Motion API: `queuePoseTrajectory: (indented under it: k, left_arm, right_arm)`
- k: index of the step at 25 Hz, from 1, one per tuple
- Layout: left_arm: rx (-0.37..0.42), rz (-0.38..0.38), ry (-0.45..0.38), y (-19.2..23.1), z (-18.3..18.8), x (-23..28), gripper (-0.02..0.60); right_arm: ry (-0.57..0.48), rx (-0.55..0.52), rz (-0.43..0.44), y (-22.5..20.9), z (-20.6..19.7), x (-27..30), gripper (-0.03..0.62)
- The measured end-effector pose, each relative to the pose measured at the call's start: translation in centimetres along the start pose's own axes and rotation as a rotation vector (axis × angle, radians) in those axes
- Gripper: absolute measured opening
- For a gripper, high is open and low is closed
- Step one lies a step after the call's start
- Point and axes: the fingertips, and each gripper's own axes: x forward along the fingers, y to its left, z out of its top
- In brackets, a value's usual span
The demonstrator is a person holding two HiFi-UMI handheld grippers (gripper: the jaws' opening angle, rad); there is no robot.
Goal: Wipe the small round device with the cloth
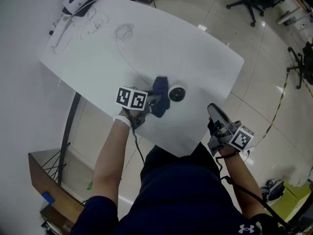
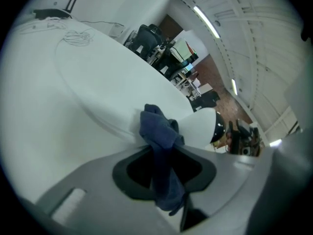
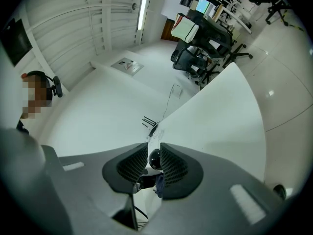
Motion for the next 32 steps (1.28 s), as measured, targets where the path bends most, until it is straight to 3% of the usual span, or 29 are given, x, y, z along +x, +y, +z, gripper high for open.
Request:
queuePoseTrajectory:
  k: [7,11,14,20,25,27,32]
  left_arm:
    - [-0.033,0.142,-0.035,0.2,-0.2,-0.1,0.100]
    - [-0.064,0.166,-0.082,0.1,-0.7,-1.5,0.100]
    - [-0.129,0.129,-0.130,0.0,-1.7,-3.3,0.100]
    - [-0.274,-0.029,-0.226,-2.0,-4.8,-7.5,0.098]
    - [-0.350,0.047,-0.158,-1.3,-9.2,-4.8,0.100]
    - [-0.347,0.081,-0.130,-0.7,-9.6,-3.7,0.100]
    - [-0.235,0.158,-0.063,0.5,-9.5,-3.4,0.115]
  right_arm:
    - [0.011,-0.015,0.012,1.2,-0.3,-1.0,0.083]
    - [0.011,-0.034,0.014,2.2,-0.5,-1.3,0.083]
    - [0.011,-0.048,0.011,2.7,-0.7,-1.2,0.083]
    - [0.056,-0.071,0.013,4.7,-3.0,1.6,0.083]
    - [0.108,-0.287,-0.117,3.7,-3.8,2.1,0.037]
    - [0.108,-0.312,-0.150,3.8,-3.9,1.5,0.034]
    - [0.100,-0.310,-0.153,4.9,-5.0,0.9,0.034]
